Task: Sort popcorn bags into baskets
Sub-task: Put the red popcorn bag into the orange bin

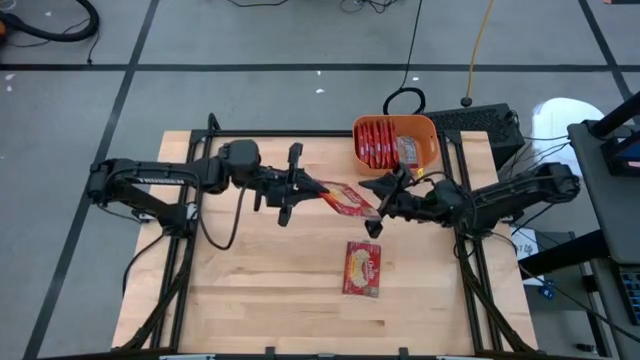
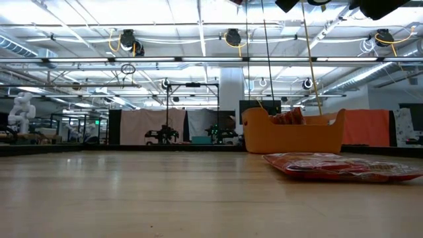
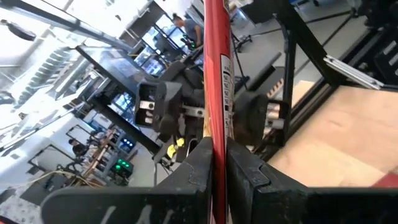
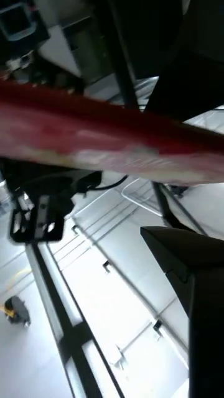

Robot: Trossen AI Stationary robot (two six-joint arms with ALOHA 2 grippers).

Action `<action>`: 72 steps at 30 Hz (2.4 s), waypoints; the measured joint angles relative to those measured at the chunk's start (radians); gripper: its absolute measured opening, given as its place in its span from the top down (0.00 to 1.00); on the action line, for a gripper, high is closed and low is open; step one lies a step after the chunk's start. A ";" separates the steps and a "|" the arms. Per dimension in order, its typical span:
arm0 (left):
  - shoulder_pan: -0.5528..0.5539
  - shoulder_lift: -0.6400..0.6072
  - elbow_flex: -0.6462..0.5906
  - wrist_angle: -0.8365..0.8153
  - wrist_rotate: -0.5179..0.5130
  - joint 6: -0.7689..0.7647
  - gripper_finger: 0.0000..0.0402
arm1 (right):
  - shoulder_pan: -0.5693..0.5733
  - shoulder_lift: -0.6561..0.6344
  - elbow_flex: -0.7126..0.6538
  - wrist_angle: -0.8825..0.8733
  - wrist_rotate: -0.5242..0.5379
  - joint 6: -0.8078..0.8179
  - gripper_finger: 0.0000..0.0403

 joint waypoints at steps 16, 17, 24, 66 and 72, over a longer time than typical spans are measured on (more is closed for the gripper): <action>0.018 0.015 0.000 -0.014 -0.016 0.011 0.91 | -0.036 0.047 0.000 -0.003 -0.089 0.028 0.57; 0.019 0.016 -0.001 -0.026 -0.016 0.011 0.90 | -0.041 0.047 0.000 -0.003 -0.088 0.022 0.59; 0.015 0.034 0.000 -0.030 -0.025 -0.046 0.89 | -0.062 0.048 0.000 -0.006 -0.089 -0.016 0.71; 0.022 -0.020 0.000 0.129 -0.491 -1.574 0.26 | -0.177 -0.161 0.138 -0.407 0.265 -1.154 0.88; 0.077 0.039 0.000 0.122 -0.195 -1.730 0.26 | -0.177 -0.143 0.313 -0.709 0.280 -1.414 0.88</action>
